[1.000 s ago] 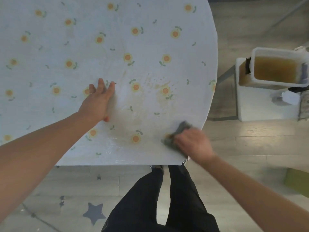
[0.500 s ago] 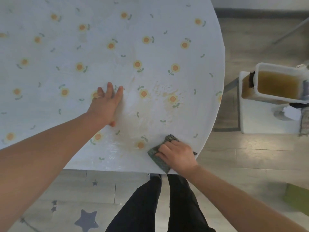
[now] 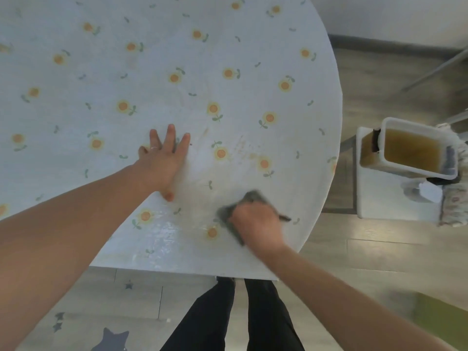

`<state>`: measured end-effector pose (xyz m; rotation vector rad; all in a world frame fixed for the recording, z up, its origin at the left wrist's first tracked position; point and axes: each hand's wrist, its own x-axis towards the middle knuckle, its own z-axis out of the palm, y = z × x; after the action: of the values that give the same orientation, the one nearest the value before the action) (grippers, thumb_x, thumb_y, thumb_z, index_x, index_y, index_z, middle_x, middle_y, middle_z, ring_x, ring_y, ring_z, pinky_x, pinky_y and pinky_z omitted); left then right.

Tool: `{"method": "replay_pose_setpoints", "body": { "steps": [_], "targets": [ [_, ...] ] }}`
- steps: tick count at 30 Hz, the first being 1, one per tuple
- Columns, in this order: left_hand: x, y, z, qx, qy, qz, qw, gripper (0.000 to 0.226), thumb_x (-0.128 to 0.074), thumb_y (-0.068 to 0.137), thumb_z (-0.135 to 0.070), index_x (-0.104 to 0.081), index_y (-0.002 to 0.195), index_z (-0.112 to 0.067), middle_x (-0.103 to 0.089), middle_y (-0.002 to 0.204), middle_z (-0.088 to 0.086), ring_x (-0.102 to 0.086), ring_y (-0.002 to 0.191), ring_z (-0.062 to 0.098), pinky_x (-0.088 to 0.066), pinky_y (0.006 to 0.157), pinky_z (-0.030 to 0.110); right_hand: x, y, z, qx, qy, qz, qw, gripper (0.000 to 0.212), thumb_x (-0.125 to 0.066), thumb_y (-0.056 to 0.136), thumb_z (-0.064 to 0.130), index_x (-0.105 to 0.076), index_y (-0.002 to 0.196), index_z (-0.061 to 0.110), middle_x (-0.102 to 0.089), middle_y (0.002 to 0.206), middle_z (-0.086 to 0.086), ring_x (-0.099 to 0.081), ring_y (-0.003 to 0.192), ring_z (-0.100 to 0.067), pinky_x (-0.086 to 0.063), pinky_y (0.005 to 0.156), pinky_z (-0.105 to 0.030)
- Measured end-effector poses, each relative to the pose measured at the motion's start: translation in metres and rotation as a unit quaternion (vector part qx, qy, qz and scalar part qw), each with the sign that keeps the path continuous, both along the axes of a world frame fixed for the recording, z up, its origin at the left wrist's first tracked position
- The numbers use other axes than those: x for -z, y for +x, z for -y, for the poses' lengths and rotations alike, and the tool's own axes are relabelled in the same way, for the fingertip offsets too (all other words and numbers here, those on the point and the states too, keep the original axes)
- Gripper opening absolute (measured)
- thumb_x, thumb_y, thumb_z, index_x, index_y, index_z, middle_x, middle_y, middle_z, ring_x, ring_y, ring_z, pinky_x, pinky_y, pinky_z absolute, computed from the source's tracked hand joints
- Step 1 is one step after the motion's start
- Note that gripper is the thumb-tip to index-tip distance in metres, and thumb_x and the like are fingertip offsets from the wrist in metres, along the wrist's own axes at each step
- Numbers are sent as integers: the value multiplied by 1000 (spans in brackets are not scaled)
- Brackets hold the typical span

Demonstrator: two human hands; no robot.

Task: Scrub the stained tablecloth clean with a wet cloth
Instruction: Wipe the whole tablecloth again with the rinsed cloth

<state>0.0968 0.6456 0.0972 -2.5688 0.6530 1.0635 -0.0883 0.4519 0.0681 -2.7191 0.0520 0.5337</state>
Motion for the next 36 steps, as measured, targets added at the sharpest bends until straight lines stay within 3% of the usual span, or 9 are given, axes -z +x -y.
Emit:
{"method": "replay_pose_setpoints", "body": {
  "steps": [4,8,13,18,21,24,31,34,36],
  "targets": [
    [-5,0,-1,-6,-13,-6,1000,166,-101,58,-37,35,153,-24,46,156,16,23,148,58,-16,120,72,4,-52,35,-311,62,53,947,27,-44,103,22,-58,81,19,-56,73,3,-51,66,-19,-42,62,-31],
    [-4,0,2,-8,-17,-15,1000,165,-100,60,-38,34,154,-24,47,155,15,26,148,57,-13,120,72,1,36,110,-62,-88,32,994,23,-47,99,37,-61,90,21,-51,76,4,-63,80,-29,-39,63,-33],
    [1,2,-3,-16,-22,-19,999,165,-101,60,-33,35,154,-26,47,156,15,28,147,56,-10,120,74,3,124,121,272,-140,154,939,24,-41,105,33,-51,101,12,-64,97,-10,-60,88,-33,-37,65,-38],
    [5,3,-6,-17,-25,-20,999,165,-101,59,-33,35,153,-28,49,155,13,30,146,55,-8,120,74,10,70,0,13,-73,131,989,22,-56,97,29,-53,77,19,-58,78,-6,-62,72,-27,-44,59,-35],
    [6,4,-9,-15,-31,-19,999,165,-100,58,-37,34,154,-29,48,156,11,30,147,54,-7,120,74,-2,-17,-15,-175,75,93,977,36,-55,99,46,-59,77,18,-58,76,0,-52,71,-21,-40,64,-35],
    [3,5,-10,-12,-45,-15,999,162,-99,59,-41,31,156,-30,45,158,10,30,148,52,-6,121,73,2,1,30,-254,29,56,965,54,-41,97,59,-66,77,15,-60,75,-1,-59,70,-22,-47,65,-34],
    [12,14,-28,13,-82,-12,996,157,-93,58,-61,24,159,-35,40,163,3,33,150,41,3,121,70,17,148,73,214,-67,193,955,36,-45,101,50,-53,91,17,-64,93,-7,-57,91,-32,-37,77,-40],
    [23,8,-62,55,-151,45,986,128,-58,72,-90,11,163,-33,21,171,2,22,156,30,2,125,63,15,151,21,187,-70,190,961,36,-38,102,48,-50,87,17,-63,88,-8,-57,85,-32,-35,74,-41],
    [37,-6,-80,79,-208,142,965,100,-38,89,-82,-5,165,-27,3,174,7,2,160,34,-6,126,61,15,106,-20,85,-38,185,978,40,-45,100,51,-56,82,16,-60,78,-5,-55,74,-29,-37,70,-40]
  ]
}}
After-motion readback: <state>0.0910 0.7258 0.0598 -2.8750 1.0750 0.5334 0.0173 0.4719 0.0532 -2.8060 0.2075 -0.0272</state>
